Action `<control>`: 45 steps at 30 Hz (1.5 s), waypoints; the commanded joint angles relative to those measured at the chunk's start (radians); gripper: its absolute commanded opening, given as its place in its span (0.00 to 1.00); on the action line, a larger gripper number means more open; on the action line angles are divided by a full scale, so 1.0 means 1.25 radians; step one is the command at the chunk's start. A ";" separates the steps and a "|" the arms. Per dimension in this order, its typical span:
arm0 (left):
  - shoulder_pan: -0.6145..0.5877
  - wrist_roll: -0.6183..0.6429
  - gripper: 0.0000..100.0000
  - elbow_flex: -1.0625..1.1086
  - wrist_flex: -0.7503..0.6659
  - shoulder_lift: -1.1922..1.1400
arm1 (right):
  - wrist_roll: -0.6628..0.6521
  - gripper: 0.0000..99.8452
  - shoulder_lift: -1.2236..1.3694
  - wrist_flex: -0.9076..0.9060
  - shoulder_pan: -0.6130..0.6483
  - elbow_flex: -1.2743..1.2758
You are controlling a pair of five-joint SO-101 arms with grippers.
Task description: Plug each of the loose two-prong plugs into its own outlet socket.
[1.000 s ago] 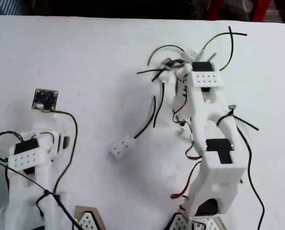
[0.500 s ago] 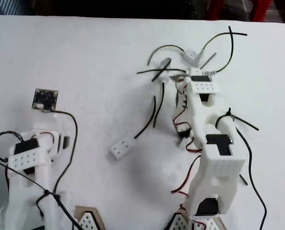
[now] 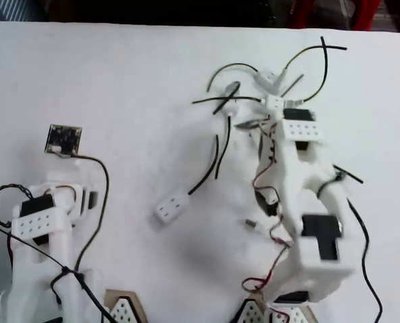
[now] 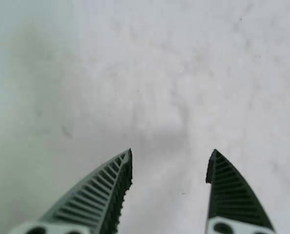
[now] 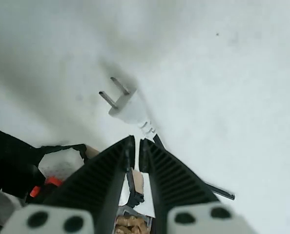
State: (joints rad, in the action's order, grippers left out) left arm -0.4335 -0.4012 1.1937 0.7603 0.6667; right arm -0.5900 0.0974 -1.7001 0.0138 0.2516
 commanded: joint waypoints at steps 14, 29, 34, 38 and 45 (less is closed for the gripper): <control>-0.007 -0.009 0.25 -0.002 -0.009 0.021 | -0.016 0.23 -0.229 0.035 0.040 0.223; -0.026 -0.009 0.25 -0.002 -0.009 0.024 | -0.015 0.23 -0.228 0.325 0.166 0.411; -0.028 -0.009 0.25 -0.002 -0.009 0.024 | -0.015 0.15 -0.226 0.328 0.166 0.415; -0.028 -0.009 0.25 -0.002 -0.009 0.024 | -0.015 0.08 -0.226 0.328 0.166 0.415; -0.028 -0.009 0.25 -0.002 -0.009 0.024 | -0.009 0.01 -0.229 0.328 0.166 0.409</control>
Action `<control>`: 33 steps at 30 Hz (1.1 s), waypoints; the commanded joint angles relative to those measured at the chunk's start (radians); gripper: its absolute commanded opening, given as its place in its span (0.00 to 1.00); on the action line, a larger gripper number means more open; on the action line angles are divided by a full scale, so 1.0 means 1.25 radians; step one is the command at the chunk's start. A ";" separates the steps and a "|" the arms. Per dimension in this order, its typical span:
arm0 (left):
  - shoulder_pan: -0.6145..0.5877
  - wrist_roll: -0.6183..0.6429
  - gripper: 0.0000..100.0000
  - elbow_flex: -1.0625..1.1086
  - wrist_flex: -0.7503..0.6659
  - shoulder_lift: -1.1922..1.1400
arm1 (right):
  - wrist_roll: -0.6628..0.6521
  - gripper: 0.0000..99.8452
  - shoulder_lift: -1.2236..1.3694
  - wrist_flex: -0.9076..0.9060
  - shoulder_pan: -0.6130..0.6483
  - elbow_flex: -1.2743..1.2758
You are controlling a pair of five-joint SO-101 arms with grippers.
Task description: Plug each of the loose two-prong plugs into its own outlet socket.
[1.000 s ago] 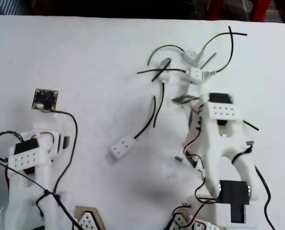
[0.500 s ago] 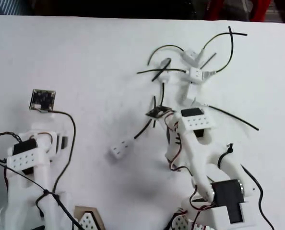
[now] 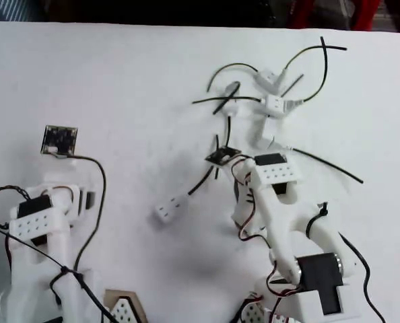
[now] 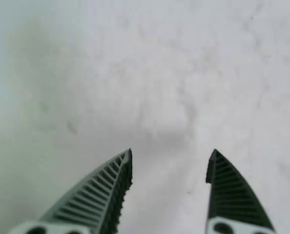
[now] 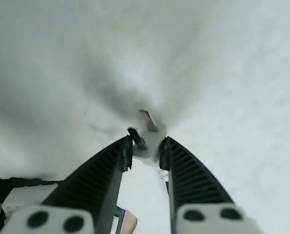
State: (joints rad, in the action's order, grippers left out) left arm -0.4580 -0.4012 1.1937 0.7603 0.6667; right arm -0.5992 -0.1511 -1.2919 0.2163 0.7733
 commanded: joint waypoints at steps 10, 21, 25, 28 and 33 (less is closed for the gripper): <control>-0.008 -0.009 0.25 -0.002 -0.009 0.024 | 0.296 0.02 -0.034 0.001 0.008 -0.199; -0.008 -0.009 0.25 -0.002 -0.009 0.024 | 0.498 0.02 -0.037 -0.001 0.025 -0.506; -0.008 -0.009 0.25 -0.002 -0.009 0.024 | 0.551 0.02 -0.037 0.001 0.069 -0.614; -0.008 -0.009 0.25 -0.002 -0.009 0.024 | 0.579 0.02 -0.037 0.002 0.112 -0.686; -0.008 -0.009 0.25 -0.002 -0.009 0.024 | 0.637 0.02 -0.029 0.047 0.174 -0.761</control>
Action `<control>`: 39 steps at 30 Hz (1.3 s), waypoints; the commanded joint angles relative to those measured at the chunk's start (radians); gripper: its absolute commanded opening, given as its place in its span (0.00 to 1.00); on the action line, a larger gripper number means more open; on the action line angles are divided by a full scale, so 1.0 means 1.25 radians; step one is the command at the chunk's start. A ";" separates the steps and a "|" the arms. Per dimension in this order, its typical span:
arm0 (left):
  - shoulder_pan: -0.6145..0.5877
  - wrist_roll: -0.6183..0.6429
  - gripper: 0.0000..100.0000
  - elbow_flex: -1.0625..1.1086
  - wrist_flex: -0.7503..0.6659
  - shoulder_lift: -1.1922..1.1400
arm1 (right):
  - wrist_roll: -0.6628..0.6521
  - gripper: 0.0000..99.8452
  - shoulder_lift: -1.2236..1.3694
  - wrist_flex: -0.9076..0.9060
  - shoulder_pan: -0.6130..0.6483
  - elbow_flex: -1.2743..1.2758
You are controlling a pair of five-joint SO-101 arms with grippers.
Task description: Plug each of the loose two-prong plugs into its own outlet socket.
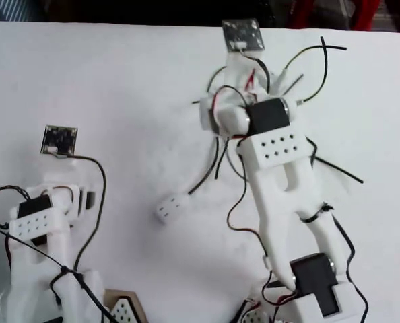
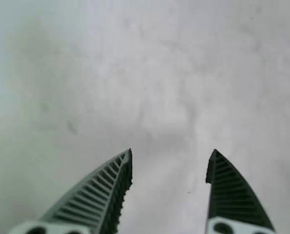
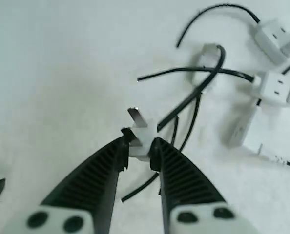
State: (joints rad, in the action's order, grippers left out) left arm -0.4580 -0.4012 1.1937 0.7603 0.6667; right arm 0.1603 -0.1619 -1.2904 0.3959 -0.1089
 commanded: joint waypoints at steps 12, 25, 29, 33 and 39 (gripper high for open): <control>-0.008 -0.009 0.25 -0.002 -0.009 0.024 | 0.112 0.02 -0.029 0.512 0.073 0.252; -0.008 -0.009 0.25 -0.002 -0.009 0.024 | 0.076 0.02 -0.300 0.620 -0.026 0.624; -0.008 -0.009 0.25 -0.002 -0.009 0.024 | 0.032 0.02 -0.417 0.568 -0.071 0.733; -0.008 -0.009 0.25 -0.002 -0.009 0.024 | 0.029 0.02 -0.489 0.481 -0.132 0.789; -0.008 -0.009 0.25 -0.002 -0.009 0.024 | 0.028 0.02 -0.492 0.354 -0.223 0.797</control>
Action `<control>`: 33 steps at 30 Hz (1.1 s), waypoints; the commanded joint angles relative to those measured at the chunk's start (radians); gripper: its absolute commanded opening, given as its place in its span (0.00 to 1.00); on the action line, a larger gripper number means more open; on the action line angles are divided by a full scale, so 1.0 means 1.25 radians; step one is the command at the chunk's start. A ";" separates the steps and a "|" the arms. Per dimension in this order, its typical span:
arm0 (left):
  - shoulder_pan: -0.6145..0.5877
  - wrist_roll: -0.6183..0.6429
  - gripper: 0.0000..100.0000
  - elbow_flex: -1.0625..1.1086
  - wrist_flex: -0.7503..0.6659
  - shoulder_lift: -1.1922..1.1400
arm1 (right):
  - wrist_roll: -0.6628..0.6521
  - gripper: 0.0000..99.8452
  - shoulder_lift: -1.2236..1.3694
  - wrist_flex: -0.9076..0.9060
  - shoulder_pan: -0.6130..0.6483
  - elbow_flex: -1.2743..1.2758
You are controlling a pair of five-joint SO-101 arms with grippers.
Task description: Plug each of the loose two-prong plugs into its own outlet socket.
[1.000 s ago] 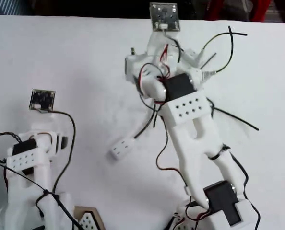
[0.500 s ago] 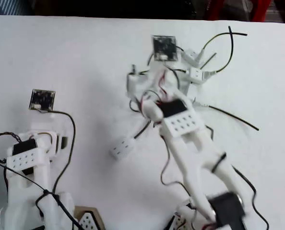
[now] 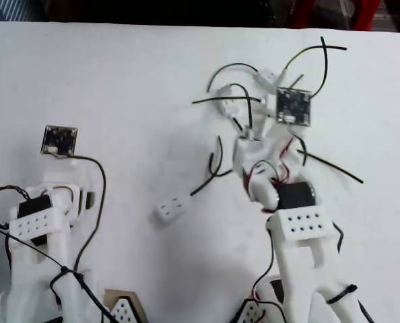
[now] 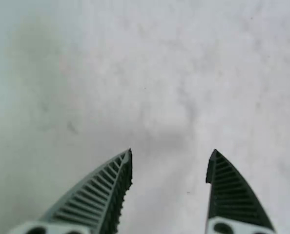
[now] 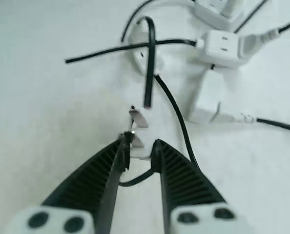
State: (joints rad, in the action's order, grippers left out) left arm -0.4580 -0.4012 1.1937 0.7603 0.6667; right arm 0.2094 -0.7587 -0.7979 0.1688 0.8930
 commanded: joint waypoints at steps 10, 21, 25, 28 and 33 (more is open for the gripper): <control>-0.008 -0.009 0.25 -0.002 -0.009 0.024 | -0.091 0.02 0.134 -0.088 -0.139 -0.005; -0.008 -0.009 0.25 -0.002 -0.009 0.024 | -0.133 0.21 0.231 -0.206 -0.145 -0.085; -0.008 -0.009 0.25 -0.002 -0.009 0.024 | -0.150 0.22 0.233 -0.319 -0.147 -0.195; -0.008 -0.009 0.25 -0.002 -0.009 0.024 | -0.244 0.22 0.239 -0.381 -0.143 -0.254; -0.008 -0.009 0.25 -0.002 -0.009 0.024 | -0.433 0.22 0.239 -0.440 -0.142 -0.276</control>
State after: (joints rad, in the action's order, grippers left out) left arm -0.4580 -0.4012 1.1937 0.7603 0.6667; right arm -0.1941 -0.4580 -1.3073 -0.0092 0.5953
